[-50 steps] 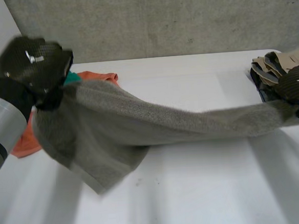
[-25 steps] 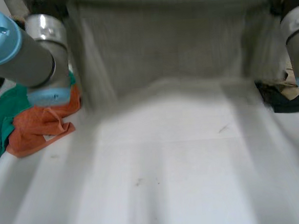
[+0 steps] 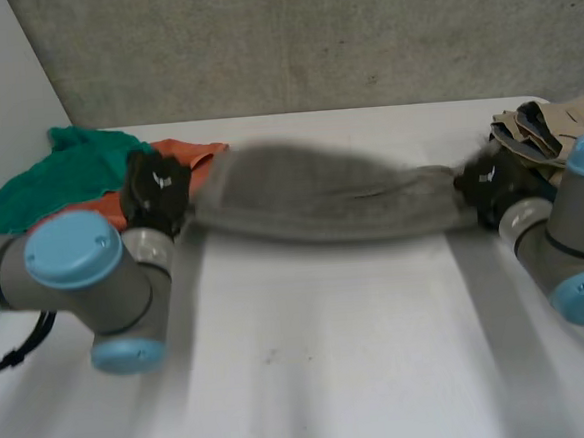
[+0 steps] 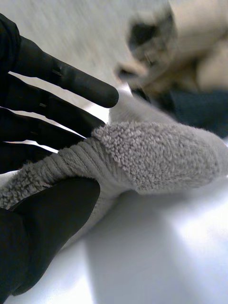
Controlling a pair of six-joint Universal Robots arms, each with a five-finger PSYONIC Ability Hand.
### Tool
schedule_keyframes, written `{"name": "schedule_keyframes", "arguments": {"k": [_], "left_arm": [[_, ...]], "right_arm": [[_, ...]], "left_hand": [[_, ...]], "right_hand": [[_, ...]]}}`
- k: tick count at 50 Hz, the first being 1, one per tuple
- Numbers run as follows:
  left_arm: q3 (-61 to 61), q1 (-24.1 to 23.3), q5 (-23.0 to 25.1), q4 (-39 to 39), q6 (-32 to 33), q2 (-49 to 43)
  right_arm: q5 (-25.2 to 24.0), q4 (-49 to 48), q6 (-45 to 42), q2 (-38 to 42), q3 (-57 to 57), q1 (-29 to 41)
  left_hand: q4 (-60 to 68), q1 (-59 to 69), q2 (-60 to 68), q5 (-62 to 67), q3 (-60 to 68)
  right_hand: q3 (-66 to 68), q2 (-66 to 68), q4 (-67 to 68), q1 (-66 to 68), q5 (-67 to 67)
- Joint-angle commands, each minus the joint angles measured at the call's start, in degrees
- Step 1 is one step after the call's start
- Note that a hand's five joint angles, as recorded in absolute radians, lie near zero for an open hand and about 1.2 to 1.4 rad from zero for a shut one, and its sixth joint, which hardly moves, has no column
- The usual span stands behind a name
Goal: Fold the laundry.
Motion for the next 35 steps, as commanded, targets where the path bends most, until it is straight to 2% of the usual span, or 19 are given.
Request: {"name": "schedule_keyframes", "arguments": {"k": [1,3,5,6,7,8,10,14,20,23,27,31,35], "left_arm": [[-10.6,-0.2,0.0,-8.3,0.4,7.9],[-12.2,-0.3,0.0,-11.1,0.3,10.0],[-13.9,-0.4,0.2,-15.0,0.1,13.3],[-14.1,-0.4,0.2,-16.2,0.0,14.5],[-14.5,-0.3,0.2,-18.5,-0.3,16.6],[-14.5,-0.3,0.3,-19.4,-0.5,17.6],[-14.3,-0.2,0.3,-20.9,-0.5,19.3],[-12.2,0.3,0.7,-22.9,-0.4,22.9],[-7.0,1.5,2.6,-23.5,-1.6,22.4],[-4.3,4.0,5.0,-24.5,-3.9,19.6],[0.2,7.6,8.1,-28.6,-7.9,13.6],[6.1,9.2,10.6,-36.9,-11.5,6.9],[12.2,11.9,12.5,-45.5,-13.1,-0.4]], "right_arm": [[-0.4,13.8,-0.2,-2.6,3.2,-0.4],[-0.6,16.7,-0.5,-4.1,4.2,-0.4],[-1.2,20.5,-0.5,-7.0,5.2,-0.6],[-1.3,21.4,-0.4,-8.0,5.5,-0.7],[-1.8,22.9,-0.3,-9.8,5.7,-1.1],[-2.1,23.5,-0.3,-10.6,5.8,-1.4],[-3.0,23.9,-0.1,-12.5,5.8,-2.6],[-4.8,24.4,0.7,-15.4,4.4,-3.4],[-7.0,25.1,5.1,-16.2,0.0,-3.4],[-7.8,28.2,8.8,-15.5,-4.8,-4.2],[-10.7,34.9,12.0,-9.0,-12.1,-5.6],[-14.0,41.2,14.7,-2.0,-18.9,-5.8],[-14.7,43.2,14.9,2.3,-21.4,-5.9]], "left_hand": [[11.0,13.3,11.2,15.2,11.4],[11.0,13.3,11.2,15.2,11.4],[6.2,8.4,6.4,10.4,6.5],[-1.3,0.9,-1.2,2.9,-1.0],[-18.7,-16.5,-18.5,-14.5,-18.4],[-26.5,-24.3,-26.4,-22.3,-26.2],[-35.7,-33.5,-35.5,-31.5,-35.4],[-46.8,-44.6,-46.6,-42.6,-46.5],[-46.8,-44.6,-46.6,-42.6,-46.5],[-46.6,-44.4,-46.5,-42.4,-46.3],[-46.1,-43.9,-46.0,-41.9,-45.8],[-46.0,-43.7,-45.8,-41.8,-45.6],[-44.8,-42.6,-44.6,-40.6,-44.5]], "right_hand": [[11.4,12.6,11.0,16.1,13.2],[11.4,12.6,11.0,16.1,13.2],[-1.6,-0.3,-2.0,3.2,0.2],[-10.0,-8.7,-10.4,-5.2,-8.2],[-31.9,-30.6,-32.3,-27.1,-30.1],[-44.0,-42.7,-44.4,-39.2,-42.1],[-58.0,-56.7,-58.4,-53.2,-56.2],[-58.6,-57.4,-59.0,-53.9,-56.8],[-58.6,-57.4,-59.0,-53.9,-56.8],[-56.4,-55.1,-56.8,-51.6,-54.5],[-50.3,-49.0,-50.7,-45.5,-48.5],[-42.9,-41.6,-43.3,-38.1,-41.1],[-38.9,-37.6,-39.3,-34.1,-37.1]]}}
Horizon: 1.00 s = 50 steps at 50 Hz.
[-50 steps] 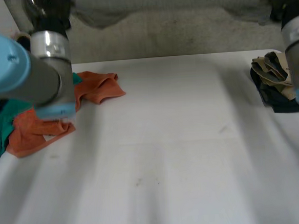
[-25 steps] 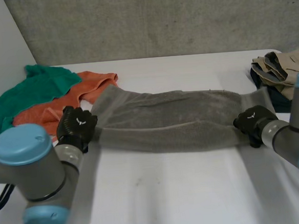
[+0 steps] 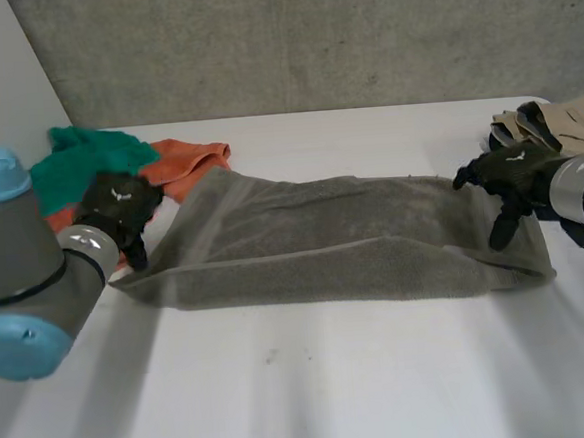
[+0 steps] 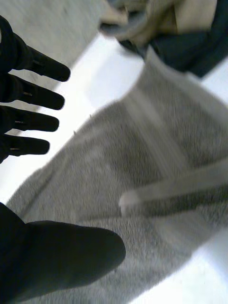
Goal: Fold the laundry.
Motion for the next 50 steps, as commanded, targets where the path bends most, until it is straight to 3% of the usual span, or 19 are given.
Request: {"name": "schedule_keyframes", "arguments": {"k": [1,10,13,17,18,23,31,37,50], "left_arm": [[9.1,4.0,3.3,-12.9,-3.4,-11.2],[11.4,5.2,4.6,-13.1,-3.5,-14.6],[11.4,5.1,4.5,-13.2,-3.3,-14.5],[11.2,4.5,4.4,-13.6,-3.2,-14.3],[10.9,4.2,4.1,-13.5,-3.0,-14.3],[9.8,3.1,4.0,-12.0,-3.5,-11.0],[5.4,1.0,4.0,-6.1,-3.6,2.7],[1.8,-0.6,4.2,-4.1,-3.3,12.6],[-2.8,-2.9,4.2,2.8,-2.6,20.3]], "right_arm": [[-2.6,5.8,1.4,9.1,-6.4,-0.3],[-2.1,5.6,0.9,11.6,-5.2,-0.2],[-2.1,5.2,0.9,11.5,-4.6,-0.2],[-2.1,4.4,0.9,10.7,-4.2,-0.2],[-2.2,4.3,1.0,10.0,-4.0,-0.2],[-2.2,4.3,1.6,6.3,-3.9,-0.4],[-2.0,5.1,1.7,4.8,-7.2,-0.7],[-2.6,7.2,2.0,8.5,-10.0,-0.4],[-6.8,6.9,6.5,16.6,-12.9,3.7]], "left_hand": [[2.8,1.3,2.5,3.3,2.5],[12.7,11.2,12.4,13.2,12.4],[26.1,24.7,25.8,26.6,25.8],[56.9,55.4,56.6,57.4,56.6],[58.4,57.0,58.1,58.9,58.1],[58.4,57.0,58.2,58.9,58.1],[58.4,57.0,58.2,58.9,58.1],[58.4,57.0,58.2,58.9,58.1],[58.4,57.0,58.2,58.9,58.1]], "right_hand": [[8.9,10.1,9.0,9.3,8.5],[10.1,11.3,10.2,10.5,9.7],[10.1,11.3,10.2,10.5,9.7],[10.1,11.3,10.2,10.5,9.7],[10.1,11.3,10.2,10.5,9.7],[7.5,8.8,7.7,8.0,7.2],[2.7,3.9,2.8,3.1,2.3],[2.7,3.9,2.8,3.1,2.3],[-3.9,-2.7,-3.8,-3.4,-4.3]]}}
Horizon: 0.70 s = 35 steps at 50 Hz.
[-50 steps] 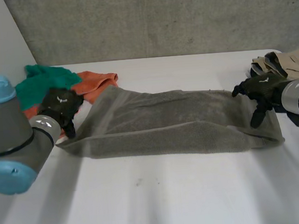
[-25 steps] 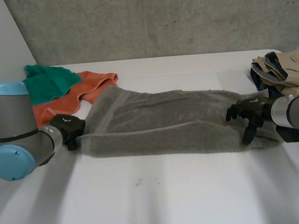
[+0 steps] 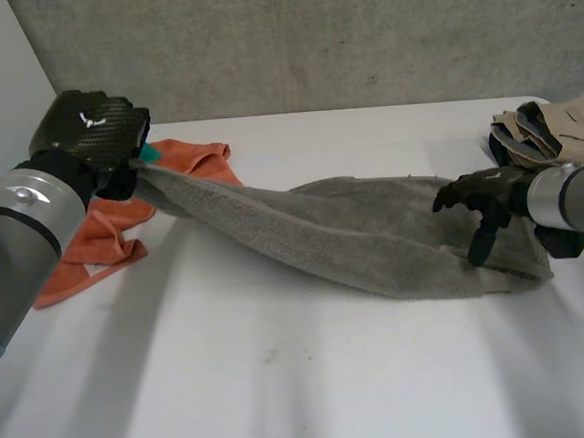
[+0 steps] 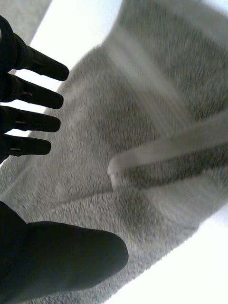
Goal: Fold the laundry.
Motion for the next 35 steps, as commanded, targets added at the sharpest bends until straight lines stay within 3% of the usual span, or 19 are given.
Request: {"name": "schedule_keyframes", "arguments": {"k": [1,4,7,9,10,12,17,24,28,35], "left_arm": [[-2.2,-0.5,0.0,3.9,0.2,2.7],[-2.3,-0.5,-0.1,4.5,0.2,3.3],[-2.4,-0.4,-0.2,4.6,0.2,3.3],[-2.4,-0.4,-0.2,4.5,0.2,3.2],[-2.4,-0.5,-0.2,4.6,0.2,3.1],[-2.4,-0.4,-0.2,4.6,0.2,3.0],[-3.0,0.1,-0.4,4.1,0.2,2.7],[-4.4,1.5,-0.2,1.0,0.7,7.5],[-4.2,1.9,0.1,-3.0,2.0,11.8],[-4.9,1.7,0.2,-8.7,2.2,13.9]], "right_arm": [[-2.9,-0.3,2.7,5.2,-2.1,3.2],[-2.4,-0.3,2.3,7.0,-2.4,3.8],[-1.7,-0.4,2.1,7.7,-2.4,3.9],[-0.7,-0.2,2.0,7.4,-2.3,3.9],[0.8,-0.4,1.8,6.8,-2.1,3.9],[2.6,-0.7,1.5,5.5,-2.0,4.0],[5.2,-4.5,-0.8,-7.4,5.3,3.2],[6.9,-1.9,-22.4,-27.7,19.1,-3.2],[7.2,-0.5,-27.2,-38.5,22.1,-3.7],[5.9,-0.1,-27.7,-43.6,24.5,-3.9]], "left_hand": [[11.3,14.0,11.4,14.4,11.6],[11.3,14.0,11.4,14.4,11.6],[11.3,14.0,11.4,14.4,11.6],[11.3,14.0,11.4,14.4,11.6],[11.3,14.0,11.4,14.4,11.6],[11.3,14.0,11.4,14.4,11.6],[11.3,14.0,11.4,14.4,11.6],[11.3,14.0,11.4,14.4,11.6],[11.3,14.0,11.4,14.4,11.6],[11.3,14.0,11.4,14.4,11.6]], "right_hand": [[-1.6,-2.6,-1.4,-2.6,-0.1],[2.2,1.2,2.4,1.2,3.7],[18.2,17.2,18.4,17.2,19.7],[39.0,38.0,39.2,38.0,40.5],[60.5,59.5,60.7,59.5,62.0],[60.7,59.7,60.9,59.7,62.2],[60.7,59.7,60.9,59.7,62.2],[60.7,59.7,60.9,59.7,62.2],[60.7,59.7,60.9,59.7,62.2],[60.7,59.7,60.9,59.7,62.2]]}}
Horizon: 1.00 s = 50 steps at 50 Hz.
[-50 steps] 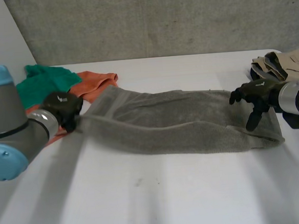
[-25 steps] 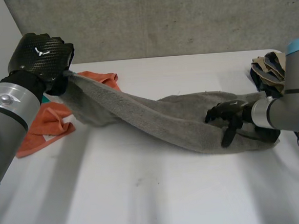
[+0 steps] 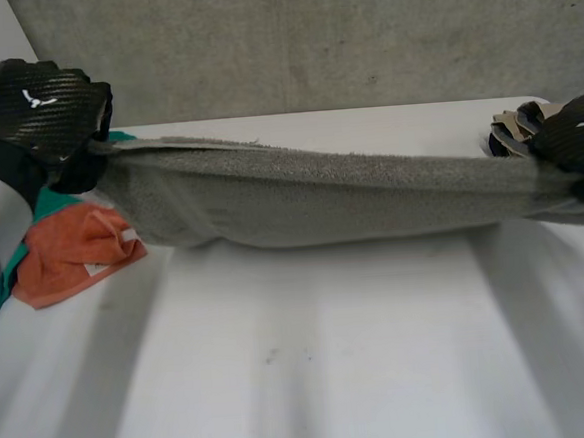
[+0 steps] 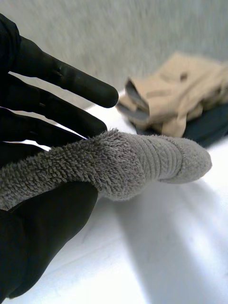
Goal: Fold the laundry.
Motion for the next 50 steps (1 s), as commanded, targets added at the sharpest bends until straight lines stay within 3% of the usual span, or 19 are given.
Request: {"name": "schedule_keyframes", "arguments": {"k": [1,4,8,12,15,19,20,21,24,28,38,50], "left_arm": [[-0.9,-0.3,0.2,-6.6,0.4,1.6],[-1.8,-0.3,0.1,-7.2,0.6,-2.2],[-0.1,-0.7,-0.2,-7.1,2.3,-11.1],[7.6,-1.0,-1.7,-5.9,5.9,-21.8],[18.2,-2.6,-5.6,-3.2,7.9,-29.3],[33.6,-3.0,-10.9,5.6,8.7,-35.0],[36.0,-3.2,-11.2,8.2,8.8,-35.6],[39.8,-3.4,-11.2,14.5,9.3,-36.0],[41.7,-2.7,-11.3,26.8,8.8,-35.9],[40.0,-3.6,-12.0,35.9,8.9,-35.3],[22.5,-3.2,-12.0,33.9,7.8,-34.9],[3.1,-4.0,-11.7,33.7,7.8,-34.9]], "right_arm": [[-0.9,0.7,-1.1,-4.6,3.7,0.0],[-0.3,0.1,-2.1,-1.8,5.7,0.4],[1.4,-0.1,-5.5,8.9,4.1,2.0],[5.5,-1.8,-5.1,18.2,-2.9,4.8],[9.7,-7.5,-4.0,23.9,-11.2,7.4],[13.7,-20.8,-1.0,26.9,-20.1,11.1],[14.2,-28.4,0.9,26.7,-21.9,11.7],[14.2,-32.7,2.0,26.6,-22.4,12.1],[14.2,-50.2,5.9,25.0,-20.4,12.9],[14.6,-62.9,7.3,20.9,-15.0,12.8],[12.9,-53.9,8.1,19.4,-4.5,13.4],[11.5,-44.8,8.8,26.6,9.1,13.6]], "left_hand": [[11.3,14.0,11.3,14.4,11.4],[11.3,14.0,11.3,14.4,11.4],[11.3,14.0,11.3,14.4,11.4],[11.3,14.0,11.3,14.4,11.4],[11.3,14.0,11.3,14.4,11.4],[11.3,14.0,11.3,14.4,11.4],[11.3,14.0,11.3,14.4,11.4],[11.3,14.0,11.3,14.4,11.4],[11.3,14.0,11.3,14.4,11.4],[11.3,14.0,11.3,14.4,11.4],[11.3,14.0,11.3,14.4,11.4],[11.3,14.0,11.3,14.4,11.4]], "right_hand": [[11.8,12.9,11.2,16.7,14.9],[11.8,12.9,11.2,16.7,14.9],[11.8,12.9,11.2,16.7,14.9],[11.8,12.9,11.2,16.7,14.9],[11.8,12.9,11.2,16.7,14.9],[11.8,12.9,11.2,16.7,14.9],[11.8,12.9,11.2,16.7,14.9],[11.8,12.9,11.2,16.7,14.9],[11.8,12.9,11.2,16.7,14.9],[11.8,12.9,11.2,16.7,14.9],[11.8,12.9,11.2,16.7,14.9],[11.8,12.9,11.2,16.7,14.9]]}}
